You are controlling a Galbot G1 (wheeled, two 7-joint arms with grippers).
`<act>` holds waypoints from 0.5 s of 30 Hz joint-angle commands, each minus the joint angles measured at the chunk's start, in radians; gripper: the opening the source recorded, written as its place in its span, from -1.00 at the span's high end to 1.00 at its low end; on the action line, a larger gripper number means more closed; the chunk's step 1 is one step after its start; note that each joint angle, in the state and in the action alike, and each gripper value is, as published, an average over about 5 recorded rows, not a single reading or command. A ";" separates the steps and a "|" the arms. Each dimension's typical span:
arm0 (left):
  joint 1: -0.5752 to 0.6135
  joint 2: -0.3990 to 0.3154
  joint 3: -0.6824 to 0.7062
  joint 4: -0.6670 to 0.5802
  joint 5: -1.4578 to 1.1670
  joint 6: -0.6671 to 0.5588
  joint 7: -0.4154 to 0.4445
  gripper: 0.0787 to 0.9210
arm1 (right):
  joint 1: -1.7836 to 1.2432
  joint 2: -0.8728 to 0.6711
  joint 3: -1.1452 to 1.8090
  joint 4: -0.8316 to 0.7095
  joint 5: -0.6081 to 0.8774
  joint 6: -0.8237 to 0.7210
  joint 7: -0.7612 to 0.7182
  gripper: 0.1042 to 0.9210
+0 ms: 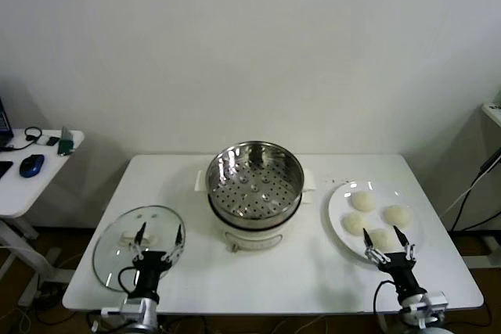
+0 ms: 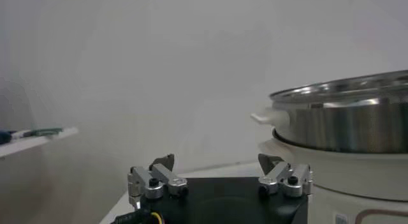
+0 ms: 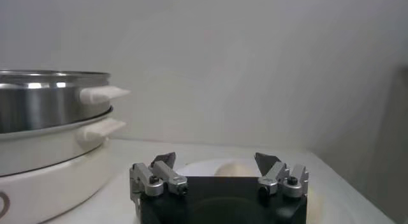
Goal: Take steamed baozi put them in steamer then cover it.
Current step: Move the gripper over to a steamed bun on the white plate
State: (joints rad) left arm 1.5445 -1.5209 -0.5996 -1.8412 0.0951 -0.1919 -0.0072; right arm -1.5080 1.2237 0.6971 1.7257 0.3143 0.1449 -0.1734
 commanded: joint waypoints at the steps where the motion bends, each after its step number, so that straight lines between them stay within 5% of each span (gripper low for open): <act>1: 0.000 0.003 0.003 0.001 0.018 -0.007 -0.004 -0.77 | 0.076 -0.136 0.002 0.002 -0.052 -0.082 -0.074 -0.76; 8: 0.003 0.002 0.021 -0.010 0.037 -0.012 -0.015 -0.77 | 0.229 -0.508 -0.038 -0.074 -0.114 -0.261 -0.321 -0.76; 15: -0.012 0.009 0.040 0.004 0.051 -0.017 -0.029 -0.77 | 0.444 -0.757 -0.176 -0.267 -0.199 -0.264 -0.640 -0.76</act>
State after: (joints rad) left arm 1.5342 -1.5141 -0.5662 -1.8391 0.1342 -0.2054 -0.0292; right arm -1.2834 0.7934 0.6251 1.6140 0.2017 -0.0386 -0.4945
